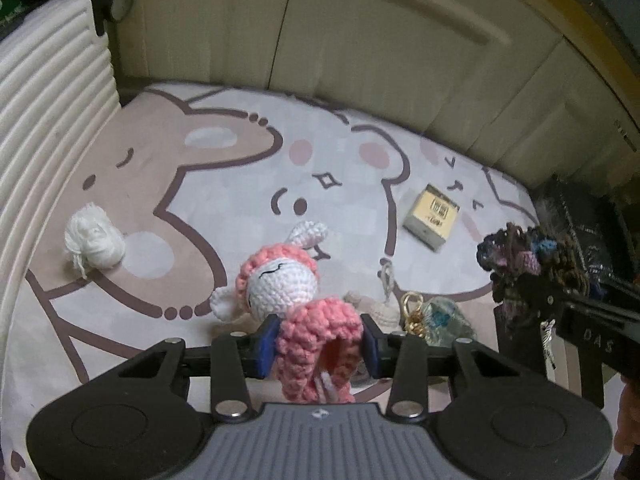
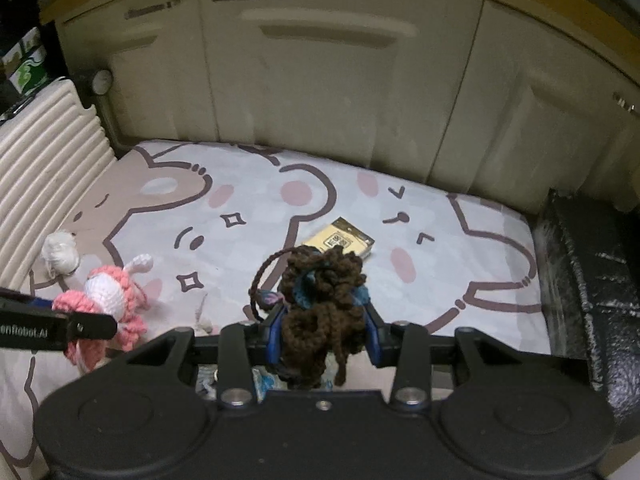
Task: Organize objects
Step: 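Carry the pink bunny in the left tool and the yarn ball in the right tool over the black box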
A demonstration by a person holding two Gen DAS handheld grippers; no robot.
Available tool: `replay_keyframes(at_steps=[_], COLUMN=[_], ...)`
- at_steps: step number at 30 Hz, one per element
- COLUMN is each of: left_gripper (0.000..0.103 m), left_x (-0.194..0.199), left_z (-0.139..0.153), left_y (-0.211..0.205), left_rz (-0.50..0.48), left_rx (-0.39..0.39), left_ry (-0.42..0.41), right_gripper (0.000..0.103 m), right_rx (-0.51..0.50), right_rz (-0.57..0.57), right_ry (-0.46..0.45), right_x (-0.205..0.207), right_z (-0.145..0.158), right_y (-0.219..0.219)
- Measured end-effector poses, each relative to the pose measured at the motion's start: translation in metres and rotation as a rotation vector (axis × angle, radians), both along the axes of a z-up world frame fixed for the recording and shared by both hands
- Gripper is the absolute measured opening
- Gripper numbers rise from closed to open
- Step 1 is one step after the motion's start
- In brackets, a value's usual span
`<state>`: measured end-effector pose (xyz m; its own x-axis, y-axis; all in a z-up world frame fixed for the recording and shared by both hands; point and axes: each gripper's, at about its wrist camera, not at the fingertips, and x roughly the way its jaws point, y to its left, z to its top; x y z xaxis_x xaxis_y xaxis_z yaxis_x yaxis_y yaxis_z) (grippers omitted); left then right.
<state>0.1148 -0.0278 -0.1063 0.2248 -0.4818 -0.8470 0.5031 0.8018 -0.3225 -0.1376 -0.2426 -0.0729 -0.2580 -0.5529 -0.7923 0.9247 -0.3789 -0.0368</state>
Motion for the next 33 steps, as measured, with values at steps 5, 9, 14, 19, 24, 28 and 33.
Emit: replay_keyframes(at_steps=[5, 9, 14, 19, 24, 28, 33], left_gripper=[0.043, 0.043, 0.043, 0.043, 0.043, 0.043, 0.042], left_x=[-0.005, -0.013, -0.029, -0.047, -0.066, -0.081, -0.098], left_z=[0.015, 0.029, 0.043, 0.049, 0.052, 0.053, 0.050], left_y=[0.001, -0.004, -0.020, -0.039, -0.063, -0.087, -0.118], left_rz=[0.023, 0.017, -0.020, -0.068, -0.122, -0.171, -0.233], left_rx=[-0.024, -0.062, -0.092, -0.114, -0.145, -0.159, -0.189], left_ry=[-0.038, -0.062, -0.086, -0.103, -0.103, -0.100, -0.071], right_gripper=[0.040, 0.040, 0.040, 0.040, 0.040, 0.040, 0.040], right_rx=[-0.030, -0.064, -0.103, -0.115, -0.117, -0.102, -0.071], right_rz=[-0.006, 0.006, -0.017, -0.038, -0.074, -0.114, -0.152], right_ry=[-0.001, -0.021, -0.049, -0.039, -0.033, -0.026, -0.024], right_x=[-0.001, -0.004, -0.017, -0.029, -0.050, -0.068, -0.088], right_z=[0.012, 0.025, 0.035, 0.040, 0.042, 0.039, 0.030], right_y=[0.012, 0.028, 0.052, 0.076, 0.103, 0.121, 0.141])
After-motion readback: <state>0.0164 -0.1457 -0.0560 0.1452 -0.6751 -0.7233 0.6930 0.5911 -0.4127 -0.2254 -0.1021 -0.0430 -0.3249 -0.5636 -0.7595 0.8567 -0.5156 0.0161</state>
